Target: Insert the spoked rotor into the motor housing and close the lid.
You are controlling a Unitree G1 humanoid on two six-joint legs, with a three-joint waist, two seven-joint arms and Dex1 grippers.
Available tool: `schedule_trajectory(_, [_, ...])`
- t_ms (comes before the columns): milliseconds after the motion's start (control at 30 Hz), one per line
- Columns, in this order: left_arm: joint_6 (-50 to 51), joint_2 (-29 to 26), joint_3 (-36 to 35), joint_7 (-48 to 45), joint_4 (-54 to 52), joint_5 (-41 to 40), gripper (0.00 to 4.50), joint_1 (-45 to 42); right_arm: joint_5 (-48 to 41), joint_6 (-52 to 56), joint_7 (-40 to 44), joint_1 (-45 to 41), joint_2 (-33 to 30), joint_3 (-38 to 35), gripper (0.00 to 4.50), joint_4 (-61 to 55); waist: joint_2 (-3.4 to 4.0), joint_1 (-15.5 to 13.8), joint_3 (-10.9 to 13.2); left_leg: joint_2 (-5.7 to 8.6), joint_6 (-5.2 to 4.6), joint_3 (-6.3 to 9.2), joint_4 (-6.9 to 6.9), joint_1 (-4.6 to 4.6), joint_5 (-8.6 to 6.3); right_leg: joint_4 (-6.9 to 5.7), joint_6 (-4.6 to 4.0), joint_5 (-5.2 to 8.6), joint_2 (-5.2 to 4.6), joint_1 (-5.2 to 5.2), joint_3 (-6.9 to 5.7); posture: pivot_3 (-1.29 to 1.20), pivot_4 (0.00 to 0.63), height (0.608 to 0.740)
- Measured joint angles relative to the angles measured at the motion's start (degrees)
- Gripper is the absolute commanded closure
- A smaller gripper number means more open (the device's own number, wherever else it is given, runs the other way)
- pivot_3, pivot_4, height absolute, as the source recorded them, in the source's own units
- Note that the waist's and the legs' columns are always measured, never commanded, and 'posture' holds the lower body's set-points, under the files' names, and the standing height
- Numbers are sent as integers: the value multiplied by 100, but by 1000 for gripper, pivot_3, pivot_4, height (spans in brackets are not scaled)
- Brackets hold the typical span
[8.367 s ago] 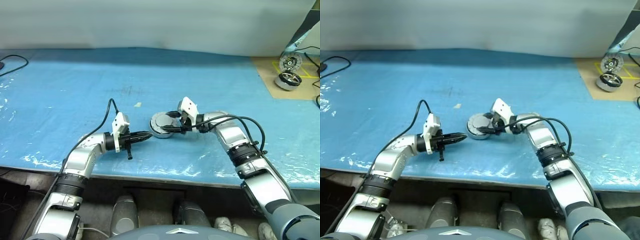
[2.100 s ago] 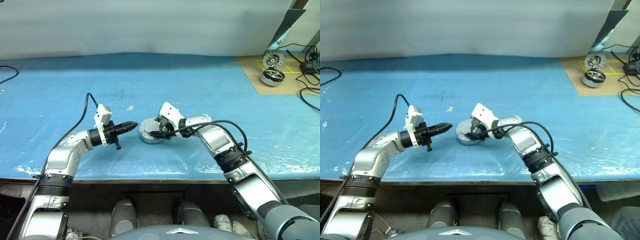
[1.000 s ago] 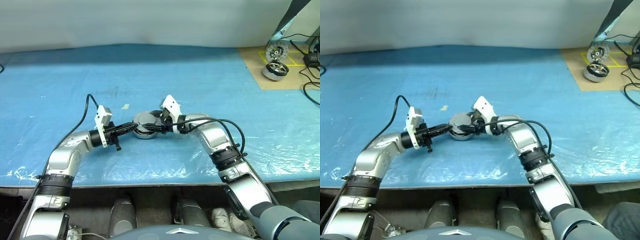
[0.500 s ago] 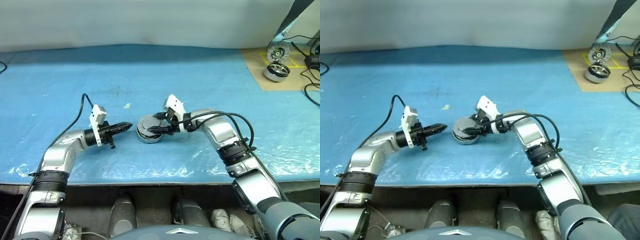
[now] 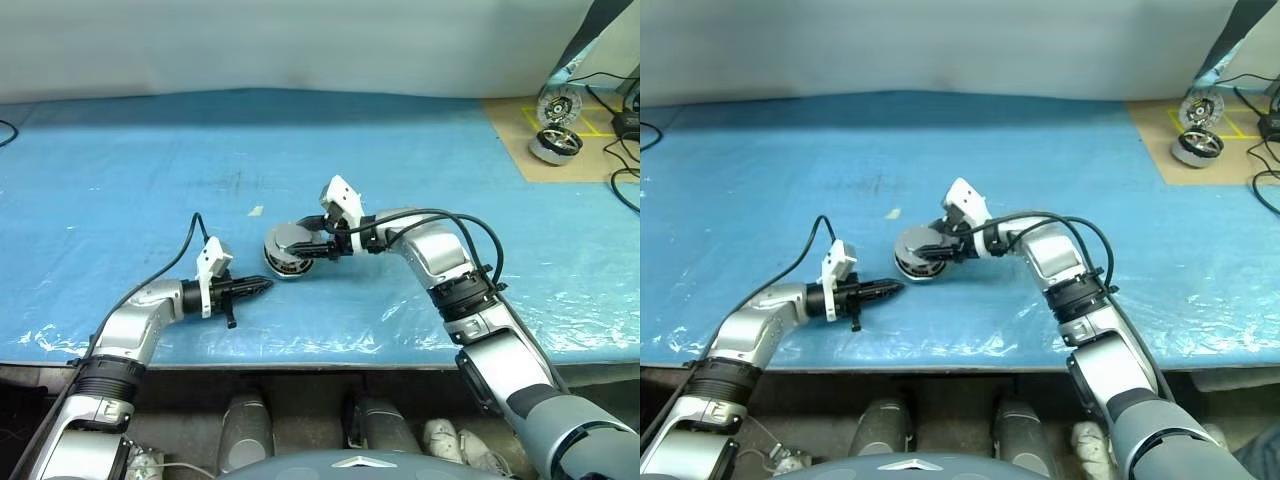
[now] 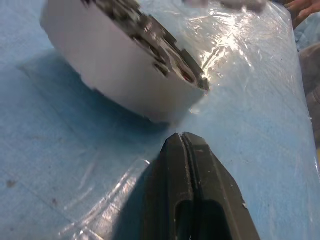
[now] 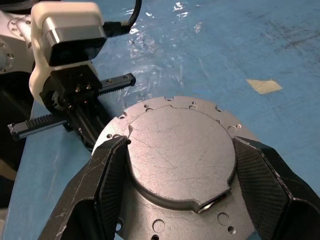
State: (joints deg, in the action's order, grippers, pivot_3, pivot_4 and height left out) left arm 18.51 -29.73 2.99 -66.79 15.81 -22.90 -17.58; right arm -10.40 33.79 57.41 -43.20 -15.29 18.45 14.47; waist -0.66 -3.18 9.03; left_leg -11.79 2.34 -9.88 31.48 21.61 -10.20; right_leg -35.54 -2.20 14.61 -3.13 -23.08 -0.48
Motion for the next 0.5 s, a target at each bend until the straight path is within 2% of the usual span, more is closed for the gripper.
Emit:
schedule_trajectory(167, [79, -151, -67, -241, 404, -11, 4500, -289, 264, -253, -8, 87, -16, 278, 1542, 56, -1, 2, 0, -2, 1, 3, 9, -3, 0, -14, -1, 1, 1, 0, -1, 0, 150, 740])
schedule_trajectory(333, [362, -396, -135, -516, 374, -69, 4500, -461, 332, -451, -15, 95, 97, 312, 1542, 228, 0, 36, 0, 0, 1, 1, 12, -14, -1, -16, -3, 1, -1, 7, 6, 0, 150, 740])
schedule_trajectory(500, [513, -400, -127, -543, 191, -61, 4500, -407, 341, -453, -15, 89, 135, 304, 1542, 230, 0, 46, 0, -2, 1, 1, 15, -14, -1, -18, -5, 0, 0, 7, 5, 0, 150, 740])
